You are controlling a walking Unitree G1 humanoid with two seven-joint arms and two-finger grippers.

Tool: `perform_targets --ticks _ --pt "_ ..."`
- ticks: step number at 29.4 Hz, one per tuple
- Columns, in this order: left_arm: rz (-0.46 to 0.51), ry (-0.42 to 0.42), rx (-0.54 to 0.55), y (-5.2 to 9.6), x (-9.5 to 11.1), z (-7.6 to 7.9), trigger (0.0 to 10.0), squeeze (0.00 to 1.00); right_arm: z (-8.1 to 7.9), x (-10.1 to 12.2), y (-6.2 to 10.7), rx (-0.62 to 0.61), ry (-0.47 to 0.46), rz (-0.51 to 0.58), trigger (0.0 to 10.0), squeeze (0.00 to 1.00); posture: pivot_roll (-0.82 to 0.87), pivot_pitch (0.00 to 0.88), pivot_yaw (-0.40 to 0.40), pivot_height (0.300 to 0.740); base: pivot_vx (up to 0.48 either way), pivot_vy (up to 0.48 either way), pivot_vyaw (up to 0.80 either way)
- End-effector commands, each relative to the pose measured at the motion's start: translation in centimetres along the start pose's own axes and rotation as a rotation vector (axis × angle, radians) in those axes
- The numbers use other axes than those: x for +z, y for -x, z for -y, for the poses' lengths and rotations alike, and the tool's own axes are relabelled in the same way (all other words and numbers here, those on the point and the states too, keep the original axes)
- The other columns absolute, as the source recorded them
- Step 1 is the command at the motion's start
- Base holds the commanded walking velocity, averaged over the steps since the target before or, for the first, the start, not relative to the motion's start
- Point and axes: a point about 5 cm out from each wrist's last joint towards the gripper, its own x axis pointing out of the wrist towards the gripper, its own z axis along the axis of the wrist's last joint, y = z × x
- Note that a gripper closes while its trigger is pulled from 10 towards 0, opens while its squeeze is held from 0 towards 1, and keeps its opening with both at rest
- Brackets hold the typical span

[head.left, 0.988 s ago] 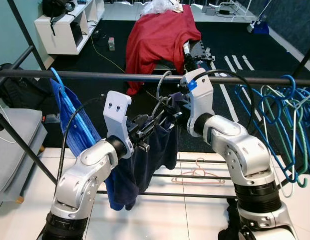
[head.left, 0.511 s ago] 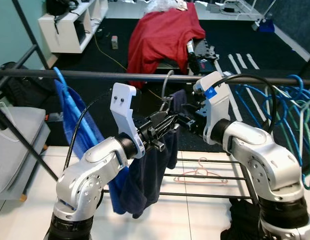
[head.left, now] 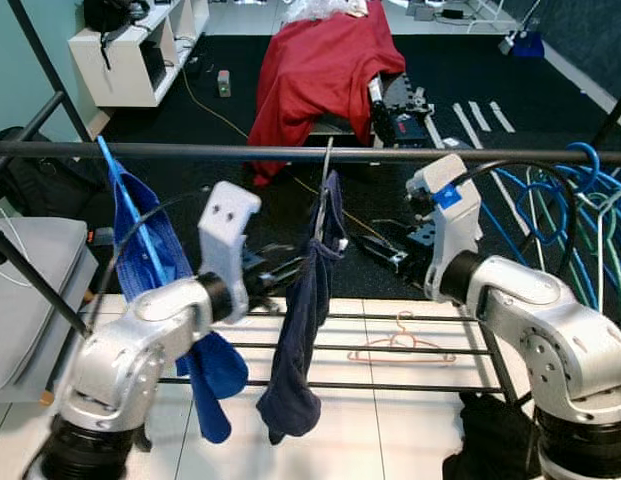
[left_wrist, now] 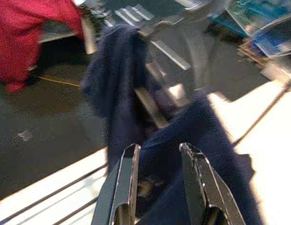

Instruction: Hang hanger

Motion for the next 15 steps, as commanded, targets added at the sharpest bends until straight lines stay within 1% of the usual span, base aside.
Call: perform_targets --ticks 1,2,3,4,5,8,9,10,12,13,14,15 --pt "-0.031 0.002 0.144 0.3 -1.0 -1.7 10.0 0.0 -1.0 0.4 -0.1 0.058 0.001 0.034 10.0 1.0 -0.06 0.223 0.012 0.74 0.0 0.0 0.0" --pt "-0.031 0.002 0.144 0.3 -1.0 -1.7 10.0 0.0 -1.0 0.4 -0.1 0.058 0.001 0.034 10.0 1.0 -0.06 0.223 0.012 0.74 0.0 0.0 0.0" --pt "-0.02 0.021 0.209 0.3 -1.1 -2.2 10.0 0.0 -1.4 0.4 -0.4 0.074 0.0 0.04 10.0 1.0 -0.06 0.223 0.009 0.74 0.0 0.0 0.0" --pt "-0.02 0.021 0.209 0.3 -1.1 -2.2 10.0 0.0 -1.4 0.4 -0.4 0.074 0.0 0.04 10.0 1.0 -0.06 0.223 0.009 0.74 0.0 0.0 0.0" --pt "-0.009 0.041 0.236 0.3 -1.2 -2.3 10.0 0.0 -1.9 0.4 -0.7 0.086 0.007 0.042 10.0 1.0 -0.06 0.222 0.009 0.74 0.0 0.0 0.0" --pt "-0.009 0.041 0.236 0.3 -1.2 -2.3 10.0 0.0 -1.9 0.4 -0.7 0.086 0.007 0.042 10.0 1.0 -0.06 0.222 0.009 0.74 0.0 0.0 0.0" --pt "-0.001 0.05 0.235 0.1 -1.3 -2.1 10.0 0.0 -2.1 0.3 -1.1 0.065 0.047 0.043 10.0 1.0 -0.06 0.22 0.011 0.74 0.0 0.0 0.0" --pt "0.009 0.056 0.217 -0.2 -1.2 -1.6 10.0 0.0 -1.9 0.1 -1.8 0.004 0.127 0.042 10.0 0.54 -0.06 0.219 0.011 0.74 0.0 0.0 0.0" --pt "0.009 0.056 0.217 -0.2 -1.2 -1.6 10.0 0.0 -1.9 0.1 -1.8 0.004 0.127 0.042 10.0 0.54 -0.06 0.219 0.011 0.74 0.0 0.0 0.0" --pt "0.021 0.057 0.196 -0.4 -1.1 -1.2 10.0 0.0 -1.6 -0.2 -2.3 -0.049 0.193 0.036 10.0 0.0 -0.06 0.216 0.01 0.74 0.0 0.0 0.0" --pt "0.027 0.057 0.181 -0.6 -1.0 -0.9 10.0 0.0 -1.1 -0.5 -2.7 -0.101 0.254 0.025 10.0 0.0 -0.06 0.217 0.011 0.74 0.0 0.0 0.0" --pt "0.027 0.057 0.181 -0.6 -1.0 -0.9 10.0 0.0 -1.1 -0.5 -2.7 -0.101 0.254 0.025 10.0 0.0 -0.06 0.217 0.011 0.74 0.0 0.0 0.0"
